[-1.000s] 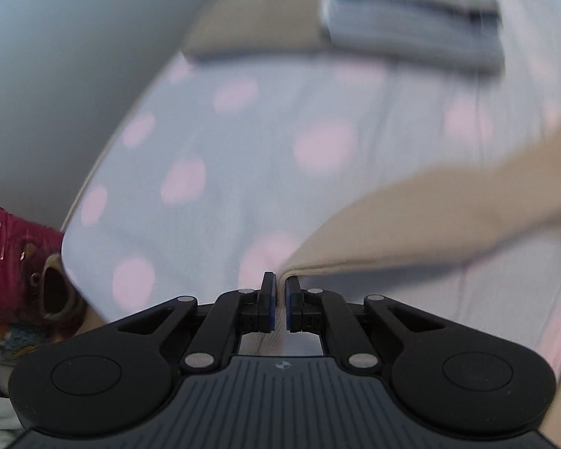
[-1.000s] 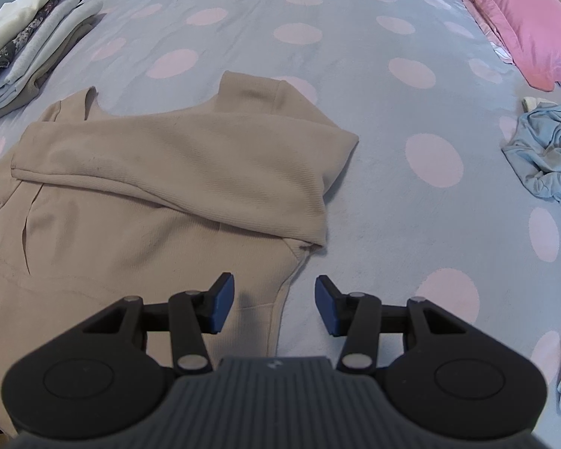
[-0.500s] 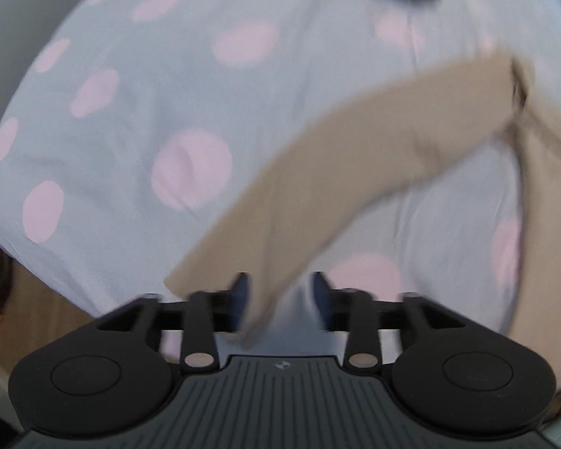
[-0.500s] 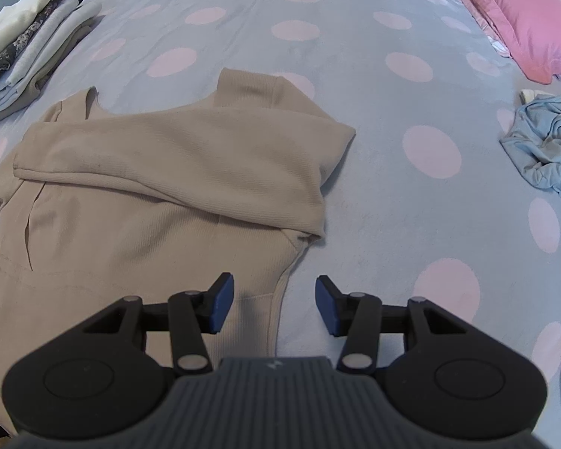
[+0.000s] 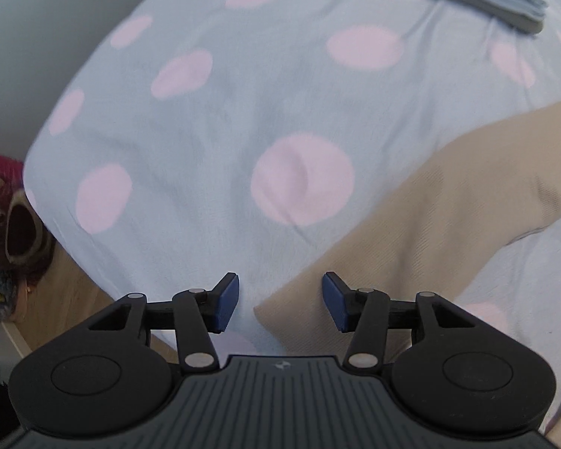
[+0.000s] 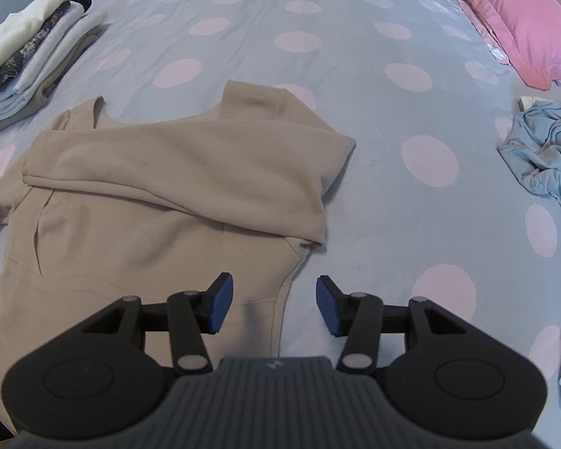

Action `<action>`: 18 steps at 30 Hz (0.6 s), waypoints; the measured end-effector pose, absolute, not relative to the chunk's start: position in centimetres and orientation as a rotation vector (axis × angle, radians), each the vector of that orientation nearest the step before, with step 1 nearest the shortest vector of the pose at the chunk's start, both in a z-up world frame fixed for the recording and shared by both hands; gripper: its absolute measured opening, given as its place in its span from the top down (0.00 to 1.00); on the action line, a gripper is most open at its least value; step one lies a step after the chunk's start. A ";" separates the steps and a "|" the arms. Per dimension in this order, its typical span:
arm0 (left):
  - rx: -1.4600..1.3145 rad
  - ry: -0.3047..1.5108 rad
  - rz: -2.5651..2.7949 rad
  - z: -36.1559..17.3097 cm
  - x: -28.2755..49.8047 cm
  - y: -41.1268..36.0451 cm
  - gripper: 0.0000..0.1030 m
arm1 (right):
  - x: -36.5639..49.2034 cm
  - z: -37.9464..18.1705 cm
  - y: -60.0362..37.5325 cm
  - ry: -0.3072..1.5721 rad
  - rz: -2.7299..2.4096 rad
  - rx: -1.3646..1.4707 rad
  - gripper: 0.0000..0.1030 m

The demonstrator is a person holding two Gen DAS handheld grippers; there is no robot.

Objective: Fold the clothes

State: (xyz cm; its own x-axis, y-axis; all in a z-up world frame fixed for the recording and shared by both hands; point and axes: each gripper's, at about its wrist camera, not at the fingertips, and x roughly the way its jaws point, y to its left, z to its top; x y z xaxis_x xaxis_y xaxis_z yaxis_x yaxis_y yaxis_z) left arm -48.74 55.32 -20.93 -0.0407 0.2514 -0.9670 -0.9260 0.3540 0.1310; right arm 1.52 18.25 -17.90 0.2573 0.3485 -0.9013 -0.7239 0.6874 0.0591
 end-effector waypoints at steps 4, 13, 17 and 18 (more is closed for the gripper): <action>-0.781 1.236 1.084 -21.5 -49.1 55.4 0.67 | 1.5 -17.9 18.3 1.082 0.753 -0.413 0.47; -0.815 1.077 1.025 -17.0 -48.4 55.2 0.98 | 1.6 -18.1 18.4 1.094 0.756 -0.419 0.47; -0.818 0.926 1.001 -10.9 -48.2 56.3 0.98 | 1.8 -17.8 18.3 1.101 0.751 -0.402 0.46; -0.815 0.885 0.992 -9.1 -48.0 56.6 0.98 | 1.8 -17.7 18.4 1.099 0.755 -0.399 0.46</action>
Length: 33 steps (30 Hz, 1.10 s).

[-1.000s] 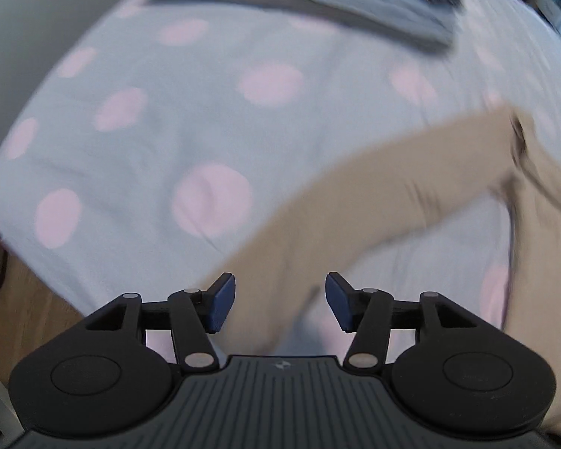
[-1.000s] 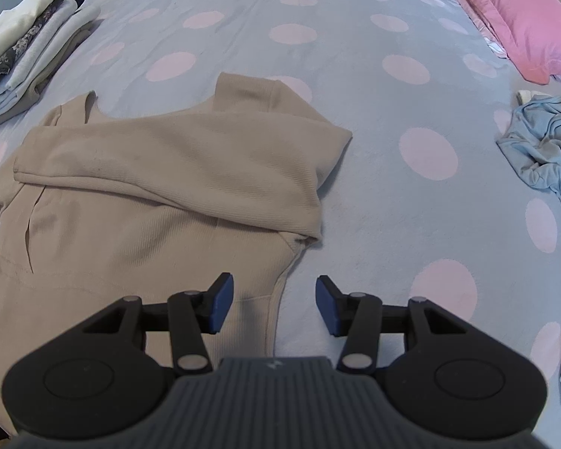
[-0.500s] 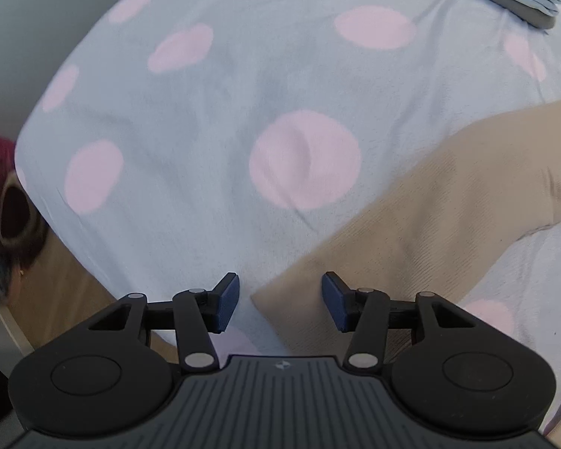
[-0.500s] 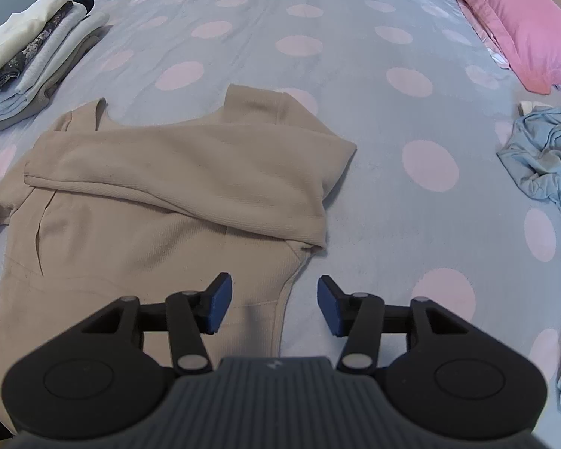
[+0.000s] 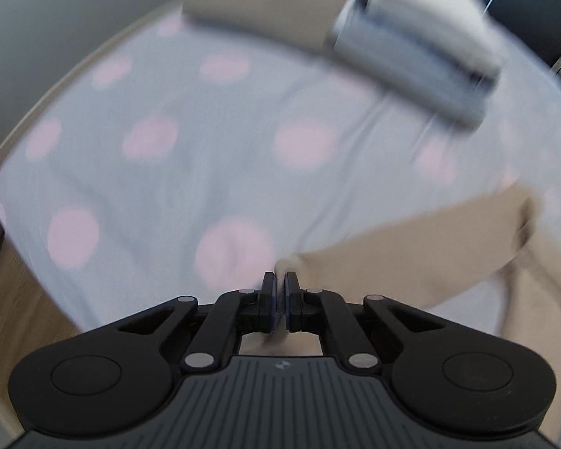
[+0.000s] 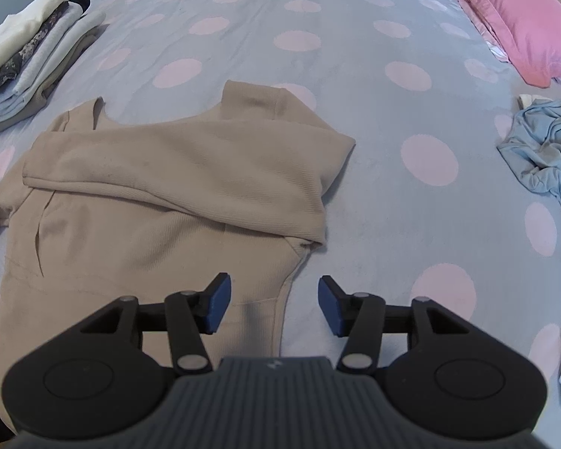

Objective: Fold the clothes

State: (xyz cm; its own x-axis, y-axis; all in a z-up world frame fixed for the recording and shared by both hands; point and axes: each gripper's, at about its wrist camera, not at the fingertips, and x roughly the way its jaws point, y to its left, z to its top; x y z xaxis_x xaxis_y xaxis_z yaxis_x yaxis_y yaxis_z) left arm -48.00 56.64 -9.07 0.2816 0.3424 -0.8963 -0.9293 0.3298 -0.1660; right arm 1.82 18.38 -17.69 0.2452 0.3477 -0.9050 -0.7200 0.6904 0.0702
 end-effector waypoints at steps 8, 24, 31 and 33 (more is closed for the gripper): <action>-0.676 0.692 0.946 5.3 -43.1 59.5 0.98 | 2.0 -16.7 18.7 1.094 0.783 -0.371 0.45; -0.579 0.804 0.277 11.9 -15.0 48.5 0.98 | 5.5 -13.1 17.7 1.069 0.759 -0.233 0.44; -0.479 0.942 0.057 7.1 -1.9 39.1 0.98 | 6.8 -12.5 16.2 1.011 0.726 -0.296 0.42; -0.456 0.985 0.034 4.6 0.8 37.3 0.98 | 7.3 -12.6 15.7 1.013 0.722 -0.302 0.42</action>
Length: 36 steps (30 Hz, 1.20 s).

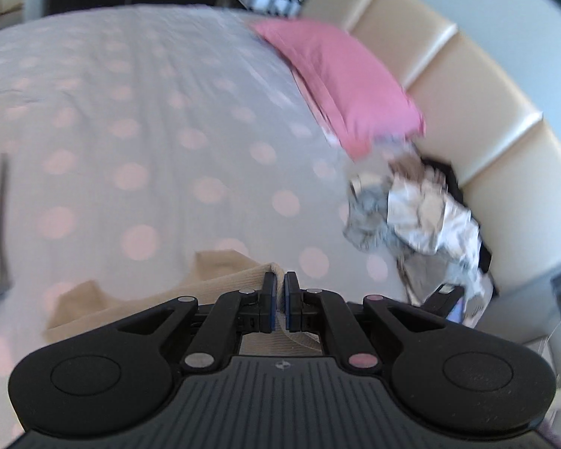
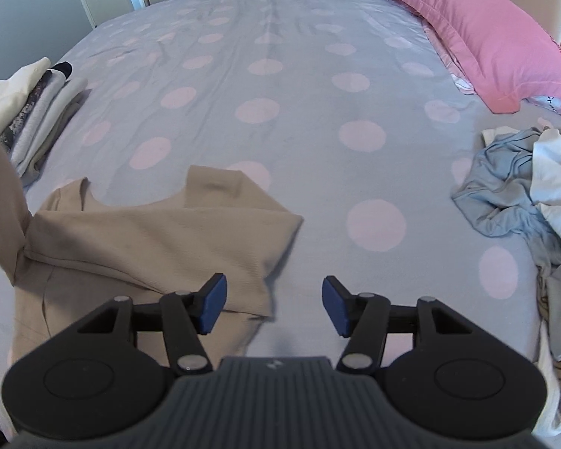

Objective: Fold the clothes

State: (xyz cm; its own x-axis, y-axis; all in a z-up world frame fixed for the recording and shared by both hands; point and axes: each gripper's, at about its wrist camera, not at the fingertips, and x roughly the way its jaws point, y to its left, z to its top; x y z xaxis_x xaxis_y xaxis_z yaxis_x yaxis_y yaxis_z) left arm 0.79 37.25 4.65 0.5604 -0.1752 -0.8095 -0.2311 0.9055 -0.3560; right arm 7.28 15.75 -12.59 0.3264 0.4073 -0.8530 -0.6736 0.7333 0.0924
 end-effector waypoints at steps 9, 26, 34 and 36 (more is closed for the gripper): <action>-0.486 1.120 -0.039 -7.3 8.2 34.6 0.96 | 9.2 -14.0 15.8 1.057 0.694 -0.308 0.42; -0.494 1.070 0.178 -10.4 -4.4 44.8 0.59 | 10.0 -18.2 18.9 1.170 0.717 -0.271 0.47; -0.575 0.994 0.443 -15.2 -14.8 53.1 0.57 | 10.8 -20.4 20.5 1.185 0.675 -0.256 0.45; -0.632 0.941 0.475 -16.5 -15.8 54.6 0.57 | 11.2 -20.8 20.9 1.193 0.664 -0.231 0.45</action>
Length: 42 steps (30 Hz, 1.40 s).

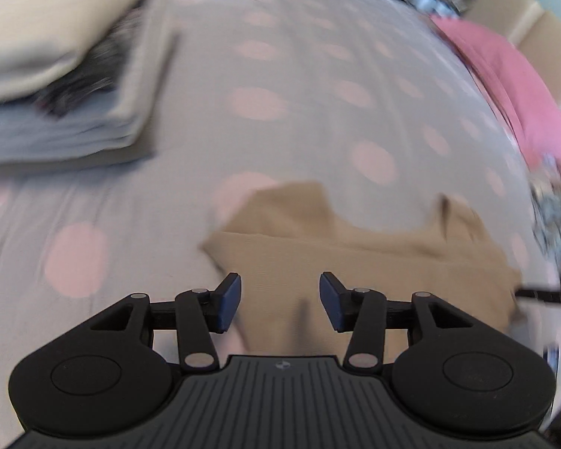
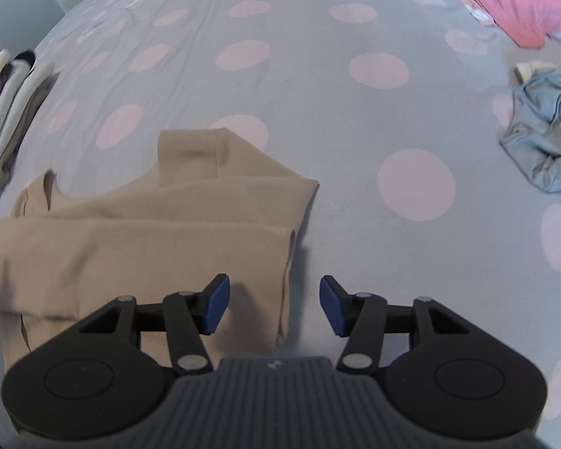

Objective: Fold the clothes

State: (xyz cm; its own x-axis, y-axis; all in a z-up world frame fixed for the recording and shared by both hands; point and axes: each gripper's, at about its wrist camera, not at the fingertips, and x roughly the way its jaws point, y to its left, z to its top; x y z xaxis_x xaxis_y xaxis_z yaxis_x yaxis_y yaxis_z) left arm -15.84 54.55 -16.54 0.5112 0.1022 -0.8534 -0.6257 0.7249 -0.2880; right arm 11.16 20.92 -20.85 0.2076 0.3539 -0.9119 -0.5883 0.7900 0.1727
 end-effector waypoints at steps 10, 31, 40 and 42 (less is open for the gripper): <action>-0.736 0.904 0.438 -20.8 -15.8 55.9 0.97 | 11.8 -21.5 22.0 1.233 0.648 -0.188 0.93; -0.700 0.933 0.403 -19.7 -18.7 53.0 0.54 | 11.1 -19.9 20.6 1.214 0.670 -0.156 0.61; -0.630 1.015 0.456 -22.8 -18.8 50.3 0.67 | 9.5 -23.5 20.1 1.242 0.638 -0.265 0.55; -0.618 1.035 0.462 -22.1 -19.1 50.2 0.67 | 9.4 -23.0 19.9 1.233 0.631 -0.266 0.55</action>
